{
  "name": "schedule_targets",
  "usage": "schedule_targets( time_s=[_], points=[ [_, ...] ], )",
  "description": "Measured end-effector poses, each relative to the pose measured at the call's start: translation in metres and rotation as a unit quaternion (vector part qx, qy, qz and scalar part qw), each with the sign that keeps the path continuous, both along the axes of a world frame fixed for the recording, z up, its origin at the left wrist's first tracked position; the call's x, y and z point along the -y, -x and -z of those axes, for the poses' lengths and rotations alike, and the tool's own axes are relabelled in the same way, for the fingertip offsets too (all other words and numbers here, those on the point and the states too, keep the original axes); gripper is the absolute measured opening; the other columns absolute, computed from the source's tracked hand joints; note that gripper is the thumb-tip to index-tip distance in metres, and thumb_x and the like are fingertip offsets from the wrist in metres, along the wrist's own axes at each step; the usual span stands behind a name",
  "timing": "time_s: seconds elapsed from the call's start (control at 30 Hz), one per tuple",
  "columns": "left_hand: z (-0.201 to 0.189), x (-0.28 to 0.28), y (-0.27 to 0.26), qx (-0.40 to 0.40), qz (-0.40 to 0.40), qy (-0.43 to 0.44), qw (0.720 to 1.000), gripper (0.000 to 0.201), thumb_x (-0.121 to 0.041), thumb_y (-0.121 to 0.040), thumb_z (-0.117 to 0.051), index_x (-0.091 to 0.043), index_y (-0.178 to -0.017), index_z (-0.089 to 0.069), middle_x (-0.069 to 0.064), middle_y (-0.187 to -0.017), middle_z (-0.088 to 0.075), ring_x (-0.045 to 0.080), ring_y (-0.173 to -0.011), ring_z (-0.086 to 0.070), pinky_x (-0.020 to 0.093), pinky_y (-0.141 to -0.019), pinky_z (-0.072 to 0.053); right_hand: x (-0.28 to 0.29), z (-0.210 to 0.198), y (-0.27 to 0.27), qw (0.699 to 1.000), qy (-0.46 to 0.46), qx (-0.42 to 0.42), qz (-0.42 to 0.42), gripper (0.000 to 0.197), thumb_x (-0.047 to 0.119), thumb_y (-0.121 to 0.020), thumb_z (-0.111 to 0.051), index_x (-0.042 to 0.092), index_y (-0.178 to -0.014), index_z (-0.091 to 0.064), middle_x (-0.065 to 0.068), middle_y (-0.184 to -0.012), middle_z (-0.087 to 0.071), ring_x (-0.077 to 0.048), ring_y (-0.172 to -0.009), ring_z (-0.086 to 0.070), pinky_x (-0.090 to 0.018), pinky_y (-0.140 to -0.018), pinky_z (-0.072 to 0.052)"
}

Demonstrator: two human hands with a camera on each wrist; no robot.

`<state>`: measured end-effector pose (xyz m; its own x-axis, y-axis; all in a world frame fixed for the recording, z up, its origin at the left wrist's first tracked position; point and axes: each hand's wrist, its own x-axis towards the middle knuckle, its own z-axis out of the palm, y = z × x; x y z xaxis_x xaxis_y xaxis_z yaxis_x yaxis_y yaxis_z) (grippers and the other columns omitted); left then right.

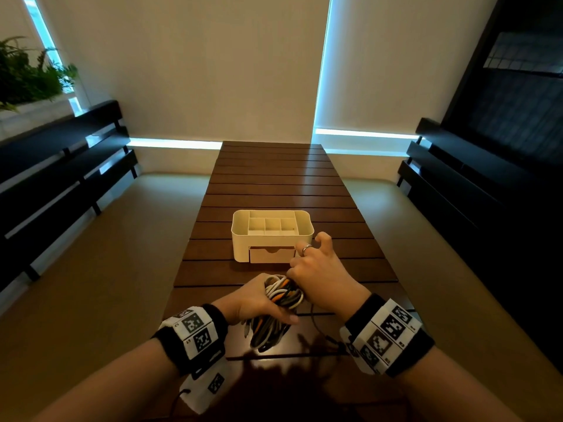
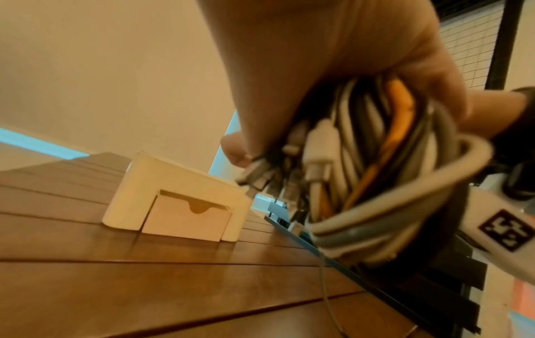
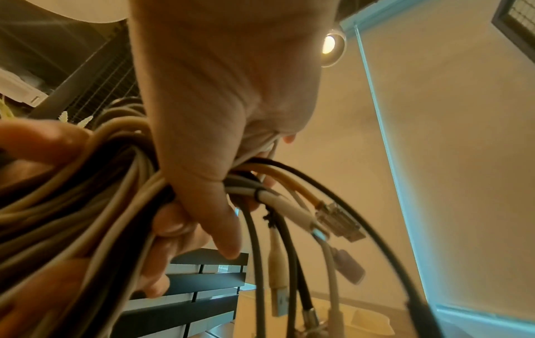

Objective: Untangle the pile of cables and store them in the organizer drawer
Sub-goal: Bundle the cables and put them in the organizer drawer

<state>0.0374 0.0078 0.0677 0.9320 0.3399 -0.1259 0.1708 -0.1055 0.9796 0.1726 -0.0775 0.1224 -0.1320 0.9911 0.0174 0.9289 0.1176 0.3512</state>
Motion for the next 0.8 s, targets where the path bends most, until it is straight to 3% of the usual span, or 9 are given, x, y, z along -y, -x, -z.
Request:
schedule_targets(
  time_s=[0.17, 0.23, 0.33, 0.4, 0.47, 0.53, 0.63, 0.7, 0.8],
  points=[
    [-0.003, -0.003, 0.0, -0.015, 0.015, 0.038, 0.999, 0.049, -0.028, -0.054, -0.079, -0.007, -0.094, -0.062, 0.001, -0.083, -0.067, 0.012, -0.077, -0.065, 0.026, -0.074, -0.052, -0.002, 0.011, 0.0, 0.995, -0.042, -0.088, 0.023, 0.015, 0.028, -0.084, -0.06, 0.024, -0.097, -0.066, 0.003, -0.116, -0.054, -0.021, -0.124, -0.036, -0.049, -0.096, -0.007],
    [-0.002, -0.003, 0.0, 0.01, 0.002, 0.067, 0.998, 0.049, -0.025, -0.053, -0.077, -0.004, -0.095, -0.062, 0.005, -0.084, -0.066, 0.015, -0.076, -0.065, 0.027, -0.073, -0.052, -0.003, 0.017, 0.003, 0.984, -0.104, -0.131, 0.06, 0.036, 0.026, -0.073, -0.07, 0.031, -0.108, -0.06, 0.002, -0.132, -0.045, -0.022, -0.129, -0.027, -0.048, -0.093, -0.008],
    [0.003, 0.002, 0.001, 0.063, -0.06, 0.171, 0.981, 0.041, -0.021, -0.048, -0.074, -0.007, -0.087, -0.069, 0.006, -0.082, -0.068, 0.018, -0.071, -0.065, 0.029, -0.068, -0.054, -0.002, 0.014, 0.003, 0.927, -0.198, -0.281, 0.152, 0.08, 0.027, -0.071, -0.072, 0.042, -0.137, -0.029, 0.0, -0.152, -0.008, -0.021, -0.135, -0.001, -0.048, -0.1, -0.011],
    [0.009, 0.004, 0.001, 0.109, -0.104, 0.26, 0.954, 0.033, -0.02, -0.047, -0.072, -0.01, -0.079, -0.072, 0.005, -0.077, -0.069, 0.017, -0.065, -0.065, 0.029, -0.063, -0.055, 0.008, 0.009, 0.0, 0.872, -0.219, -0.392, 0.197, 0.1, 0.024, -0.067, -0.078, 0.049, -0.14, -0.013, 0.006, -0.152, 0.008, -0.019, -0.139, 0.001, -0.042, -0.103, -0.016],
    [0.011, 0.004, -0.002, 0.151, -0.135, 0.325, 0.924, 0.041, -0.017, -0.047, -0.072, -0.006, -0.086, -0.068, 0.006, -0.079, -0.068, 0.018, -0.063, -0.064, 0.029, -0.062, -0.056, 0.018, 0.015, -0.001, 0.766, -0.334, -0.517, 0.188, 0.095, 0.009, -0.067, -0.077, 0.038, -0.139, -0.023, 0.001, -0.148, -0.006, -0.018, -0.135, -0.019, -0.034, -0.103, -0.026],
    [0.011, 0.004, -0.005, 0.179, -0.146, 0.362, 0.903, 0.05, -0.014, -0.043, -0.076, -0.004, -0.091, -0.064, 0.006, -0.08, -0.068, 0.018, -0.064, -0.063, 0.029, -0.062, -0.056, 0.029, 0.031, 0.002, 0.668, -0.425, -0.585, 0.173, 0.065, 0.002, -0.072, -0.072, 0.021, -0.125, -0.038, -0.003, -0.13, -0.033, -0.016, -0.115, -0.043, -0.022, -0.089, -0.043],
    [0.012, 0.005, -0.008, 0.203, -0.131, 0.381, 0.892, 0.054, -0.019, -0.033, -0.089, -0.009, -0.084, -0.074, 0.004, -0.078, -0.07, 0.017, -0.067, -0.066, 0.031, -0.067, -0.056, 0.031, 0.053, 0.012, 0.67, -0.187, -0.685, 0.216, 0.02, 0.036, -0.085, -0.062, 0.019, -0.095, -0.057, -0.002, -0.095, -0.063, -0.021, -0.089, -0.061, -0.021, -0.07, -0.051],
    [0.015, 0.004, -0.01, 0.195, -0.121, 0.372, 0.899, 0.052, -0.027, -0.031, -0.091, -0.013, -0.079, -0.077, 0.004, -0.077, -0.07, 0.018, -0.069, -0.067, 0.032, -0.069, -0.055, 0.026, 0.06, 0.013, 0.639, -0.041, -0.73, 0.236, 0.036, 0.048, -0.088, -0.053, 0.015, -0.09, -0.067, -0.009, -0.09, -0.07, -0.025, -0.087, -0.066, -0.035, -0.076, -0.052],
    [0.018, 0.001, -0.01, 0.187, -0.124, 0.374, 0.9, 0.057, -0.031, -0.029, -0.092, -0.013, -0.081, -0.077, 0.006, -0.081, -0.071, 0.021, -0.074, -0.068, 0.035, -0.074, -0.054, 0.021, 0.054, 0.016, 0.584, -0.015, -0.774, 0.242, 0.03, 0.037, -0.093, -0.051, 0.011, -0.082, -0.062, -0.006, -0.074, -0.065, -0.012, -0.064, -0.06, -0.024, -0.06, -0.047]
  ],
)
